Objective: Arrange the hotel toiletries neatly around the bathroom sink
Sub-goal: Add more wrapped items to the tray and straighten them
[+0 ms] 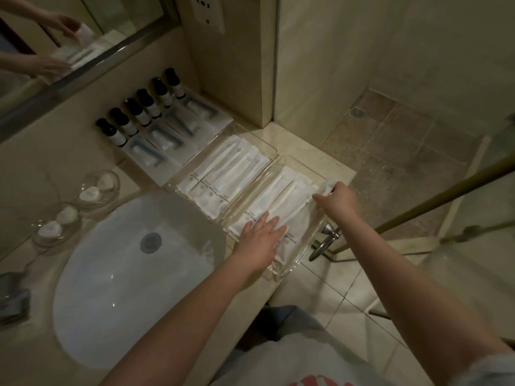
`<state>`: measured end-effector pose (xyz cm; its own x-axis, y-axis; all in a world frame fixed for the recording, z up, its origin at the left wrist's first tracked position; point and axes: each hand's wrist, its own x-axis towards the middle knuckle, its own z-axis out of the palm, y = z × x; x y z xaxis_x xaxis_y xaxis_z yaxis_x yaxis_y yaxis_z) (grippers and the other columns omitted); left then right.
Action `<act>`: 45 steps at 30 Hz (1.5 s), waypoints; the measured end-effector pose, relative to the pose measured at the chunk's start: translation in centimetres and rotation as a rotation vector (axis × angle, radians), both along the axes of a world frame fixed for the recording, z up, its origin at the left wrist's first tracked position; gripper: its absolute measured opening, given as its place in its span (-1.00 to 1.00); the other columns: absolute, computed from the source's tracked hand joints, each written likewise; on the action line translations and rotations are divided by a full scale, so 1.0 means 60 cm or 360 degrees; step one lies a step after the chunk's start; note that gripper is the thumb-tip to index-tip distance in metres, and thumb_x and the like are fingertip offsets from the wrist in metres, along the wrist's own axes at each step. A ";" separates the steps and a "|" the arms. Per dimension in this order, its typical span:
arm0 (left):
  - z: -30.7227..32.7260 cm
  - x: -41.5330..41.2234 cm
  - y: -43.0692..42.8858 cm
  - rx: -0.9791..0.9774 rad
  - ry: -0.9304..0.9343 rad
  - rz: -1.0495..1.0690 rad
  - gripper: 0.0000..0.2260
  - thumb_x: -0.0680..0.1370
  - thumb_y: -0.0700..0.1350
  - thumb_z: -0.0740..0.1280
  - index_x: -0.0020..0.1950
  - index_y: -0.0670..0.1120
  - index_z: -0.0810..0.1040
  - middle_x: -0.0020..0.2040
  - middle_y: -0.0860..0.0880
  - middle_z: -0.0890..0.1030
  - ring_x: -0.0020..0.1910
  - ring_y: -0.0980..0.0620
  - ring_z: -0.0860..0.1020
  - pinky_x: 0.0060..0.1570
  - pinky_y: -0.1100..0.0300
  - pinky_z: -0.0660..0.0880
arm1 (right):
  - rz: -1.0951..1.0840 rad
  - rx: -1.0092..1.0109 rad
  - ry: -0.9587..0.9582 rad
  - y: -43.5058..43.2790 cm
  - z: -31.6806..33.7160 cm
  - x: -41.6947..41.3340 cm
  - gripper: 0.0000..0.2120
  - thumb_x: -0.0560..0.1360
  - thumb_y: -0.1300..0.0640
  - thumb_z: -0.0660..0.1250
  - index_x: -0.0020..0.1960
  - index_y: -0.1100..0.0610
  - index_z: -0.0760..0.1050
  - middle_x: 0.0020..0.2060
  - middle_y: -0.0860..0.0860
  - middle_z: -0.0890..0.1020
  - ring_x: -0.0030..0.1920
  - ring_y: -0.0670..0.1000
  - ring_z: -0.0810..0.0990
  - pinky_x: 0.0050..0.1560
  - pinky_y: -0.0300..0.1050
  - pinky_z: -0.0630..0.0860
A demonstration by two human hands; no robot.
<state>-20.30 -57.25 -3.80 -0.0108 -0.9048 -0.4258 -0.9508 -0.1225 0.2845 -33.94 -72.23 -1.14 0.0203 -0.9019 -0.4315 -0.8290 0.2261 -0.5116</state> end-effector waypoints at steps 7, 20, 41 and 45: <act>-0.006 0.014 0.004 -0.0079 0.0062 0.0065 -0.50 0.58 -0.06 0.16 0.51 0.03 0.10 0.56 0.00 0.02 0.54 0.01 -0.12 0.48 -0.11 -0.05 | 0.0549 -0.0632 0.0478 0.039 -0.019 -0.021 -0.42 0.40 -0.10 0.41 0.24 0.19 0.30 0.10 0.15 0.50 0.07 0.17 0.50 -0.03 0.01 0.44; -0.006 0.023 0.015 0.0021 -0.0051 0.0014 -0.54 0.62 -0.01 0.05 0.52 0.07 0.03 0.56 0.03 -0.17 0.53 -0.01 -0.24 0.47 -0.11 -0.17 | 0.1431 -0.0325 0.0708 0.055 -0.048 -0.002 -0.33 0.56 -0.23 0.01 0.53 0.00 -0.16 0.53 0.18 -0.13 0.53 0.20 -0.11 0.49 0.18 -0.11; 0.012 0.032 0.011 0.0149 -0.0093 0.0174 -0.50 0.60 0.03 0.10 0.52 0.11 0.01 0.57 0.00 -0.16 0.54 0.00 -0.20 0.45 -0.18 -0.16 | 0.1646 -0.0144 0.0647 0.045 -0.022 0.016 -0.06 0.34 -0.32 0.33 0.52 -0.07 -0.09 0.55 0.03 -0.14 0.53 0.16 -0.22 0.47 0.29 -0.13; 0.012 0.033 0.013 0.0151 -0.0063 0.0177 -0.49 0.60 0.03 0.11 0.52 0.11 0.00 0.57 0.00 -0.17 0.54 0.00 -0.22 0.46 -0.17 -0.17 | 0.1637 -0.0146 0.0667 0.046 -0.016 0.020 -0.06 0.34 -0.30 0.35 0.52 -0.05 -0.08 0.55 0.04 -0.12 0.53 0.18 -0.21 0.47 0.32 -0.12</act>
